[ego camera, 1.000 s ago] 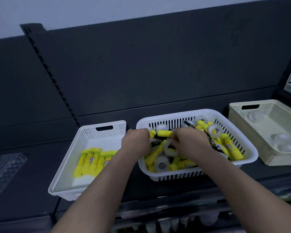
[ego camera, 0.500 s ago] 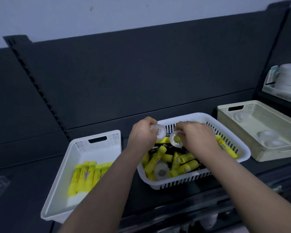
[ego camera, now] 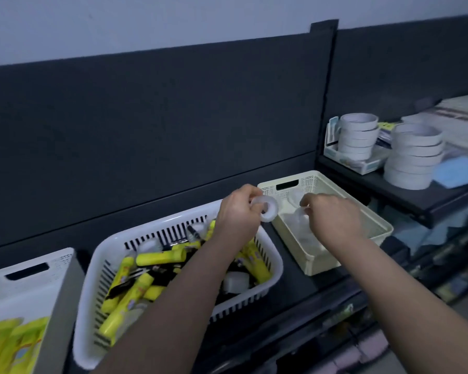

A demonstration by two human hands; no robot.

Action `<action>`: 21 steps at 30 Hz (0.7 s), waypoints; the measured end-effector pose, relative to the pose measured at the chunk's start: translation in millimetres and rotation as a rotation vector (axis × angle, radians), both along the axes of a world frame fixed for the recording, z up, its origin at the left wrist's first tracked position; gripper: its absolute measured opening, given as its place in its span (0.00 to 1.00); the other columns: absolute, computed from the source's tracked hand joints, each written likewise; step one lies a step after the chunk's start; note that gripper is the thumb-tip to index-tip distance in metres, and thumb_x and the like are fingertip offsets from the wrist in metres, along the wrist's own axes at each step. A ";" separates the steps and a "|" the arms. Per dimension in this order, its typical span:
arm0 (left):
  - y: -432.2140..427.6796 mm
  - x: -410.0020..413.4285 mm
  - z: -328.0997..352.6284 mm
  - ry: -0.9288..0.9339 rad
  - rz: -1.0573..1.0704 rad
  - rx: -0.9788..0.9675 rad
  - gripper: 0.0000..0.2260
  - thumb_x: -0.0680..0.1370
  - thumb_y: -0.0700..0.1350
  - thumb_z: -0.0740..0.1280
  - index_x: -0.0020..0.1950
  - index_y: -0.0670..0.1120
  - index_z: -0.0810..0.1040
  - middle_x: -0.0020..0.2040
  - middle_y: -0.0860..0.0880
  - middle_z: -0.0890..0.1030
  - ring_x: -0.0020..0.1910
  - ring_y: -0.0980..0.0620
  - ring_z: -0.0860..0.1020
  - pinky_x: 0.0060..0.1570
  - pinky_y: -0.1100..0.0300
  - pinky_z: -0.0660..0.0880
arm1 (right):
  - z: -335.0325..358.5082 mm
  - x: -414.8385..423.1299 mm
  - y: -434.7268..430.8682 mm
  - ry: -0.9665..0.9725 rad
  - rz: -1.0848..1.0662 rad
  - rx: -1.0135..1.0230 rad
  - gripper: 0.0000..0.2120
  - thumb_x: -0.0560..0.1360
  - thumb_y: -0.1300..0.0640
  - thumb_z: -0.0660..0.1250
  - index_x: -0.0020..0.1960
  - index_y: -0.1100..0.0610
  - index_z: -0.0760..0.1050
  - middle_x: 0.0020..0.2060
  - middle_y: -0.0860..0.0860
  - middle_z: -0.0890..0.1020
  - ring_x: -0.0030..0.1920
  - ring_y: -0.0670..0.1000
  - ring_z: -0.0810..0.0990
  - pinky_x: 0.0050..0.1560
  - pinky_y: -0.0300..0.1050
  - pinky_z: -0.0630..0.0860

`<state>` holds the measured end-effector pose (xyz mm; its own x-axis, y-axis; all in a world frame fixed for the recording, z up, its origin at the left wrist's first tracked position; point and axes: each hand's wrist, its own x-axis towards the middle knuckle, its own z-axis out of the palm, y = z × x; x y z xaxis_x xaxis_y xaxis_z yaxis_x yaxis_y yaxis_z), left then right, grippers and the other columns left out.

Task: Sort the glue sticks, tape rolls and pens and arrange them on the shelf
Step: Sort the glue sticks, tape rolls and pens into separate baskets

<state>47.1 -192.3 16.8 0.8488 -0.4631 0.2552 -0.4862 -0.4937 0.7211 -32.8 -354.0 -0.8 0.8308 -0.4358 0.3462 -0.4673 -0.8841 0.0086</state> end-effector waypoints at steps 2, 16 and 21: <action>-24.6 -1.8 -6.3 0.008 -0.012 0.017 0.11 0.76 0.41 0.63 0.57 0.48 0.78 0.46 0.51 0.80 0.49 0.49 0.77 0.49 0.57 0.74 | -7.9 -1.0 -22.3 0.098 0.015 0.055 0.16 0.78 0.60 0.59 0.60 0.44 0.75 0.53 0.49 0.82 0.54 0.53 0.79 0.46 0.44 0.67; -123.5 8.1 -32.5 -0.083 -0.077 0.512 0.13 0.78 0.38 0.59 0.61 0.46 0.76 0.60 0.46 0.77 0.61 0.45 0.74 0.53 0.54 0.72 | -22.3 -9.8 -88.9 0.173 0.125 0.242 0.15 0.78 0.56 0.59 0.61 0.43 0.75 0.54 0.46 0.81 0.53 0.51 0.79 0.44 0.43 0.72; -119.7 7.6 -36.9 -0.170 -0.066 0.530 0.20 0.76 0.31 0.59 0.65 0.45 0.74 0.60 0.44 0.77 0.59 0.44 0.75 0.51 0.53 0.74 | -12.7 -8.5 -82.6 0.066 0.193 0.238 0.13 0.79 0.53 0.58 0.60 0.43 0.77 0.52 0.44 0.82 0.53 0.49 0.79 0.45 0.43 0.71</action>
